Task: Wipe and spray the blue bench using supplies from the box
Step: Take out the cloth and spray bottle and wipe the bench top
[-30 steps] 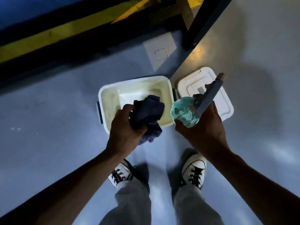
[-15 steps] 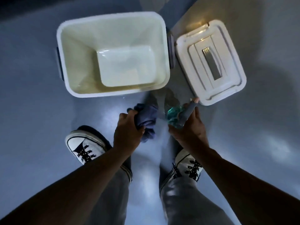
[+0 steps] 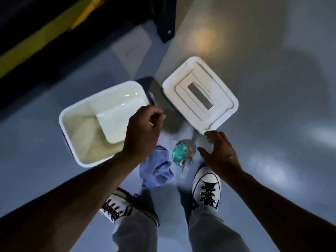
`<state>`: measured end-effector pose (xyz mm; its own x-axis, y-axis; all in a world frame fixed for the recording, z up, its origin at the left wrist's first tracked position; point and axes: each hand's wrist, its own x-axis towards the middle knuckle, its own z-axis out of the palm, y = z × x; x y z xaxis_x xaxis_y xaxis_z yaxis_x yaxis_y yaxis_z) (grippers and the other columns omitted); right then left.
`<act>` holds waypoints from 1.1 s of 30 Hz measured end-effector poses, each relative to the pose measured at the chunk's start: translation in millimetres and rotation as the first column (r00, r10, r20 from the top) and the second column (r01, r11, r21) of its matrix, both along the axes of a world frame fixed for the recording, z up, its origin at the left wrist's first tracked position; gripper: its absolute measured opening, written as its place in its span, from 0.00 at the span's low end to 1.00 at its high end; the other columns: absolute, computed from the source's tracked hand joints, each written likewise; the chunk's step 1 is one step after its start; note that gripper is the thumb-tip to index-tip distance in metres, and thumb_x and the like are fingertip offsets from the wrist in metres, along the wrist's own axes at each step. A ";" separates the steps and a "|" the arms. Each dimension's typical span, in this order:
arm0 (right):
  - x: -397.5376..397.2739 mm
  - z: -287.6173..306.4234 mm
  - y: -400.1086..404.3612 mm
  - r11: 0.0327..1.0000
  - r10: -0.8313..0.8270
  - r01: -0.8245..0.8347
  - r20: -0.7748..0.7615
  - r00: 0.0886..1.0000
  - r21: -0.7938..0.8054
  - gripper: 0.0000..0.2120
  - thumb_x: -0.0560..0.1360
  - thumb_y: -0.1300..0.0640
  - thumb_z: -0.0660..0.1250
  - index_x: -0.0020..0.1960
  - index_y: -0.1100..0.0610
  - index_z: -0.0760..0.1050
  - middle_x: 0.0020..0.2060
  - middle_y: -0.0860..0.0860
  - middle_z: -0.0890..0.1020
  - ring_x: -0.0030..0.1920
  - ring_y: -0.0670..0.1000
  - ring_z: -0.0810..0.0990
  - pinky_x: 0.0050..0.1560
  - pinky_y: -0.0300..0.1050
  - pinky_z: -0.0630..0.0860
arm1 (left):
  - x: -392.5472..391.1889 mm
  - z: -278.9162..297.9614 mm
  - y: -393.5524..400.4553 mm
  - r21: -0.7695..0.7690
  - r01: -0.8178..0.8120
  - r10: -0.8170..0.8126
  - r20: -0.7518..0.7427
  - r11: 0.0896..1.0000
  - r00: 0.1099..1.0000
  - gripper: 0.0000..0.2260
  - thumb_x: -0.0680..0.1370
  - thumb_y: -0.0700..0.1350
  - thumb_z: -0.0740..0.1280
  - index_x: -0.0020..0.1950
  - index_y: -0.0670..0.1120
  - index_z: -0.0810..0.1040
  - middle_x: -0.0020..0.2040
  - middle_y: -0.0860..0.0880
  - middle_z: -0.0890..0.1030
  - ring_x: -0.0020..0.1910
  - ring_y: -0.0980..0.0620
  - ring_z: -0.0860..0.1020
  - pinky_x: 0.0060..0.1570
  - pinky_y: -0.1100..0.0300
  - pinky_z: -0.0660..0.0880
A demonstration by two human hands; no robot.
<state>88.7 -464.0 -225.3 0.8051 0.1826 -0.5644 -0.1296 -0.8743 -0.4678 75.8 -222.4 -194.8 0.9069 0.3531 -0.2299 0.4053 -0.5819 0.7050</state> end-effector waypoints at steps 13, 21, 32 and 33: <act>93.1 -85.3 -14.5 0.353 -0.875 0.932 -0.380 0.301 -0.076 0.10 0.75 0.58 0.70 0.53 0.61 0.77 0.46 0.60 0.84 0.41 0.56 0.82 0.41 0.49 0.79 | 158.8 -91.5 -28.1 0.154 0.296 -0.190 -0.482 0.943 0.855 0.30 0.80 0.47 0.68 0.80 0.46 0.61 0.79 0.44 0.63 0.74 0.39 0.69 0.67 0.49 0.72; 99.7 -91.0 -14.0 0.351 -0.887 0.931 -0.355 0.295 -0.103 0.04 0.74 0.58 0.69 0.44 0.59 0.77 0.42 0.57 0.82 0.47 0.58 0.84 0.54 0.57 0.83 | 157.2 -115.4 -31.2 0.177 0.174 -0.074 -0.464 0.969 0.883 0.32 0.76 0.48 0.70 0.78 0.49 0.62 0.78 0.45 0.65 0.76 0.40 0.65 0.68 0.47 0.71; 106.5 -47.9 -36.5 0.460 -0.872 0.886 -0.212 0.441 -0.051 0.09 0.68 0.58 0.68 0.42 0.64 0.80 0.42 0.60 0.84 0.45 0.61 0.85 0.51 0.59 0.85 | 170.3 -98.6 -16.9 0.004 -0.044 0.040 -0.529 0.999 0.847 0.14 0.74 0.46 0.68 0.57 0.44 0.83 0.57 0.44 0.84 0.51 0.44 0.80 0.43 0.56 0.74; 108.8 -39.2 -38.4 0.492 -0.859 0.870 -0.180 0.479 -0.034 0.10 0.67 0.58 0.67 0.41 0.65 0.80 0.38 0.59 0.82 0.42 0.60 0.84 0.46 0.56 0.84 | 167.1 -88.7 -15.7 -0.006 -0.059 0.049 -0.488 0.998 0.871 0.13 0.75 0.46 0.68 0.57 0.44 0.83 0.56 0.45 0.85 0.51 0.45 0.81 0.45 0.56 0.74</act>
